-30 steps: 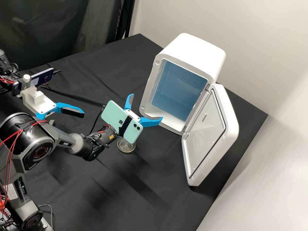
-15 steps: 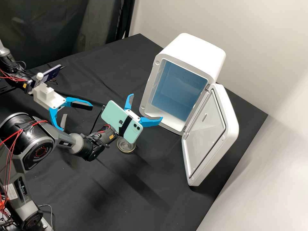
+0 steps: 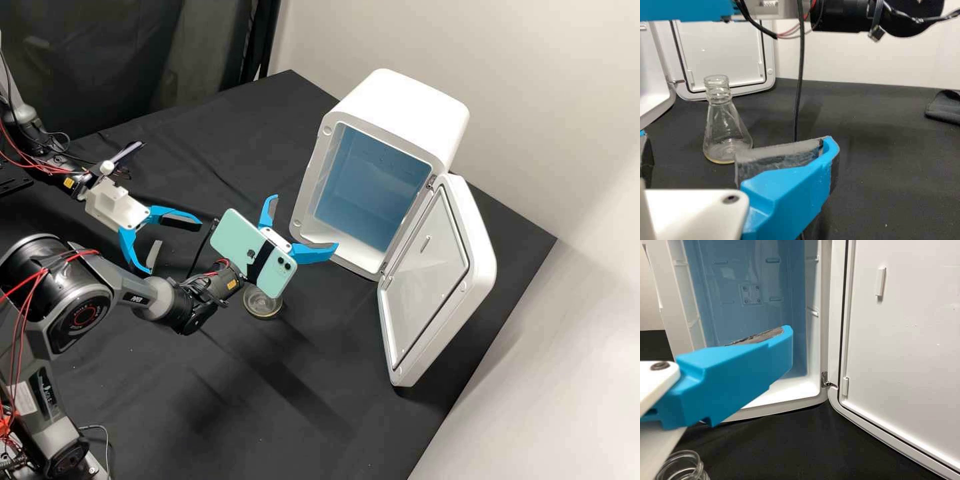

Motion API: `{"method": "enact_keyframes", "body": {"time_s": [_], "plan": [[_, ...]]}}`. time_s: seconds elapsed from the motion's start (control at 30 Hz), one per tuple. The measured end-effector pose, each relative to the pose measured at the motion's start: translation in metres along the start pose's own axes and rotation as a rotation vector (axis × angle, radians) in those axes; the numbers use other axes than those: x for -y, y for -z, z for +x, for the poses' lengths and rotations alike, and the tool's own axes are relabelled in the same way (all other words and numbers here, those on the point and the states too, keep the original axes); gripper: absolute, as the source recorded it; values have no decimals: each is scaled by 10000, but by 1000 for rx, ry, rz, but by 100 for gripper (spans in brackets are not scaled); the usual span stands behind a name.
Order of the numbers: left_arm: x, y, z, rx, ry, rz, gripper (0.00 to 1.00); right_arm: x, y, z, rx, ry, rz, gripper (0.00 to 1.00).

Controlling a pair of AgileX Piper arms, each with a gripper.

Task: Place the flask in the incubator

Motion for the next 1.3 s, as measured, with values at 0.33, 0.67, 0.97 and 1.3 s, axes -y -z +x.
{"method": "enact_keyframes", "body": {"time_s": [0.33, 0.67, 0.97, 1.3], "plan": [[92, -26, 29, 10, 32, -6, 100, 0, 0, 0, 0, 0, 0, 100], [297, 21, 88, -20, 83, -33, 100, 0, 0, 0, 0, 0, 0, 100], [265, 151, 69, -55, 72, -45, 100, 0, 0, 0, 0, 0, 0, 100], [265, 162, 64, -38, 79, -60, 100, 0, 0, 0, 0, 0, 0, 100]]}}
